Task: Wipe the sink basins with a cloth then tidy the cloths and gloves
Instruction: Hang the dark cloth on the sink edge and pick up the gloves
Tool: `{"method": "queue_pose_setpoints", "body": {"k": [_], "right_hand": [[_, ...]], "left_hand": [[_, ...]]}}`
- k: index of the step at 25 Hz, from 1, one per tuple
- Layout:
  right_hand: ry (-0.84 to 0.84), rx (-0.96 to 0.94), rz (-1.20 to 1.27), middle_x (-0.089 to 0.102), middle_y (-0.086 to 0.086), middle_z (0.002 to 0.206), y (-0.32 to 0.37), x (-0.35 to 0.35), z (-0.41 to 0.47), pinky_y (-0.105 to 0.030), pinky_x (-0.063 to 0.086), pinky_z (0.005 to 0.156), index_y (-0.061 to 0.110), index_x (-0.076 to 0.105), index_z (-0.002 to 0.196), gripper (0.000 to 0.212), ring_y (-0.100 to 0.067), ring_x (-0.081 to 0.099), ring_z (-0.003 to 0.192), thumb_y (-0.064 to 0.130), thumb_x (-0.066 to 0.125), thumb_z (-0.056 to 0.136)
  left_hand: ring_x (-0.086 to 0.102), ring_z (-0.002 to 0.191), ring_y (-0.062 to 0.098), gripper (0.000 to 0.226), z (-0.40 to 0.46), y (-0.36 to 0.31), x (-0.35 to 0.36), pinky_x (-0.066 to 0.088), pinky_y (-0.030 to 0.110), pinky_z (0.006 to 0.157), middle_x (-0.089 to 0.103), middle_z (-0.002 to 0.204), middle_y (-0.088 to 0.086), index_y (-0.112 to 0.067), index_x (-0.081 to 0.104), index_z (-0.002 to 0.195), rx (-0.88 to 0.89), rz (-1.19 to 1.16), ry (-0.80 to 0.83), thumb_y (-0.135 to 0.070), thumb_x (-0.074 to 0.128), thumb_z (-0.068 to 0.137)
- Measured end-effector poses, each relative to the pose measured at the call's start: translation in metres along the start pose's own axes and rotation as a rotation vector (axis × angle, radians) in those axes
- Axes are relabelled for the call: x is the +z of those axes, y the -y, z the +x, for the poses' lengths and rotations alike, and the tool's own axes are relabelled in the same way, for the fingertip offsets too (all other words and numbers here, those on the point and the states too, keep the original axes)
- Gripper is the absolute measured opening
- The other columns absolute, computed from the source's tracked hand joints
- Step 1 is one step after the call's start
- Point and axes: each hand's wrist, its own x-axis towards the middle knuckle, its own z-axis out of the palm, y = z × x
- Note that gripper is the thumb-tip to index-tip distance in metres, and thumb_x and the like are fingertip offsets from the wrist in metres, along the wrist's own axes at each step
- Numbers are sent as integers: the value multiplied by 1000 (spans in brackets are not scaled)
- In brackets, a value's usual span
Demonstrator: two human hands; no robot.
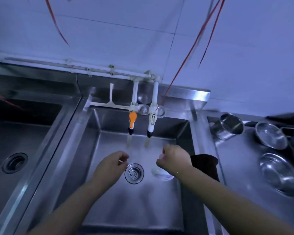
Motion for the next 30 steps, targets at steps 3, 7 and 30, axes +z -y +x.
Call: {"method": "queue_pose_setpoints", "body": {"k": [3, 7, 30], "right_hand": [[-105, 44, 40, 56, -2, 73, -42, -36, 34, -28, 37, 52, 12, 51, 78, 21, -24, 51, 67, 31, 59, 74], [-227, 105, 69, 63, -9, 91, -71, -78, 92, -34, 47, 67, 8, 61, 94, 21, -30, 58, 84, 23, 57, 80], [-320, -45, -72, 54, -10, 109, -98, -100, 209, -32, 40, 84, 16, 56, 115, 23, -29, 46, 104, 17, 52, 92]], "left_hand": [[57, 77, -8, 18, 12, -16, 26, 41, 13, 68, 62, 89, -20, -38, 60, 89, -16, 17, 26, -20, 60, 86], [56, 78, -11, 25, 27, -32, 46, 39, 12, 67, 60, 85, -26, -45, 54, 79, -52, 33, 42, -22, 58, 86], [60, 80, 0, 19, 38, -49, 50, 51, 25, 76, 63, 87, -19, -40, 57, 85, -75, 50, -40, -21, 59, 88]]}}
